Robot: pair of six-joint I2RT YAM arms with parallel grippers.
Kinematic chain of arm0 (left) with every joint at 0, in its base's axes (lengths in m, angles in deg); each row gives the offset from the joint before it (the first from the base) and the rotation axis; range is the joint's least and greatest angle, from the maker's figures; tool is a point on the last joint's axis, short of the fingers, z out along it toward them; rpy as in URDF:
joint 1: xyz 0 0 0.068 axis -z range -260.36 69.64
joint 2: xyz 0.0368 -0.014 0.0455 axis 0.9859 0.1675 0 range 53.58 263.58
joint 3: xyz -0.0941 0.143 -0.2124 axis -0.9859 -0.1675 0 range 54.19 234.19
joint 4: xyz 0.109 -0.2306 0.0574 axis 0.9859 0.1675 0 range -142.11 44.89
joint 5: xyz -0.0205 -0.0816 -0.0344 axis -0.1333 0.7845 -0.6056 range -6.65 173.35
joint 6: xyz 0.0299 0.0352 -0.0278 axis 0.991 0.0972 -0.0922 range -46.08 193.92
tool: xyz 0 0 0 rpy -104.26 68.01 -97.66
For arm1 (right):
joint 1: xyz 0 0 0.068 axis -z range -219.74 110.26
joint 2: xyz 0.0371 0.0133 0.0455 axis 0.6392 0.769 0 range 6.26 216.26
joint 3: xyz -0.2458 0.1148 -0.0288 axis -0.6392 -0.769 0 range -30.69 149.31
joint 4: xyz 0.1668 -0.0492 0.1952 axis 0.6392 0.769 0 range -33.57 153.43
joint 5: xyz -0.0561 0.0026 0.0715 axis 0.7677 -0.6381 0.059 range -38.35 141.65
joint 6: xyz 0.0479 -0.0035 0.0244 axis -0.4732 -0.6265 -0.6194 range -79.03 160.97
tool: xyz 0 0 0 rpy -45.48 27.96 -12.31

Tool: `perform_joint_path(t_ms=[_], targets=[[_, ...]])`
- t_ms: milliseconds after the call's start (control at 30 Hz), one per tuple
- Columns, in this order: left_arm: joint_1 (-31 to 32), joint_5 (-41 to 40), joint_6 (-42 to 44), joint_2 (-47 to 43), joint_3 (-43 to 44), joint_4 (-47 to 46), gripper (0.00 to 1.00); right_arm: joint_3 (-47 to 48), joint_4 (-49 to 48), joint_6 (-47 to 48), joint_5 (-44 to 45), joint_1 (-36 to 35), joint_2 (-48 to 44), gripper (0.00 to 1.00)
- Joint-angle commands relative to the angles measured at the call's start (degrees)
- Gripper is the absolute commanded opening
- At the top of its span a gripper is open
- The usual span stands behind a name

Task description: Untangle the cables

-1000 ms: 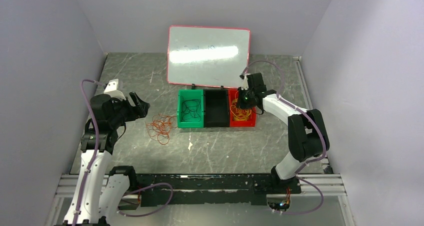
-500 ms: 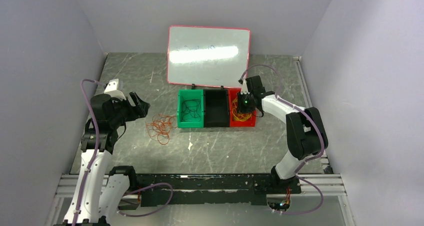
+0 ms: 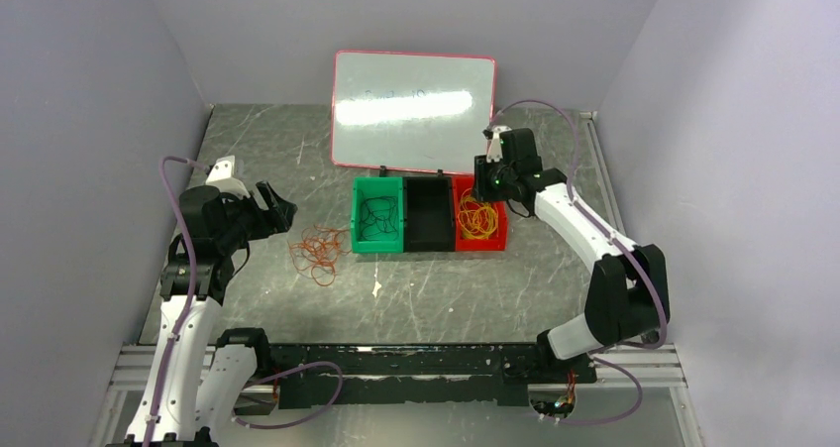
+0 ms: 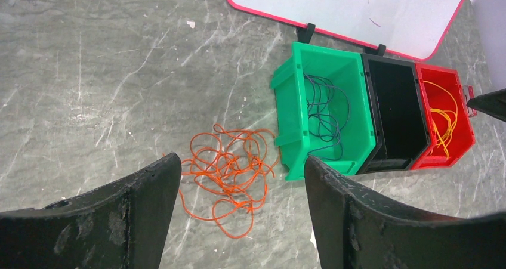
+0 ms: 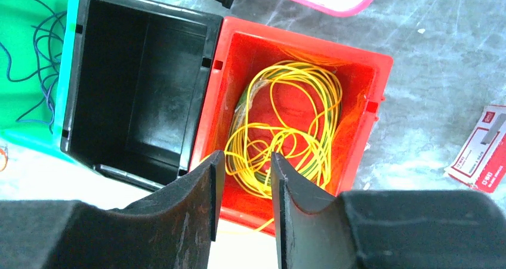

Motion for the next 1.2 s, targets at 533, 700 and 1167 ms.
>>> perform_joint_path(t_ms=[533,700,1167], targets=[[-0.5,1.8,1.0,-0.2,0.3,-1.8,0.78,-7.3,8.6,-0.4,-0.7,-7.8,-6.9,0.41],[-0.6,1.5,1.1,-0.6,0.8,-1.2,0.77,-6.9,7.5,0.7,1.0,-7.8,-4.6,0.41],[-0.5,0.8,1.0,-0.8,0.8,-0.8,0.77,-7.4,4.4,0.3,4.0,-7.9,-1.7,0.16]])
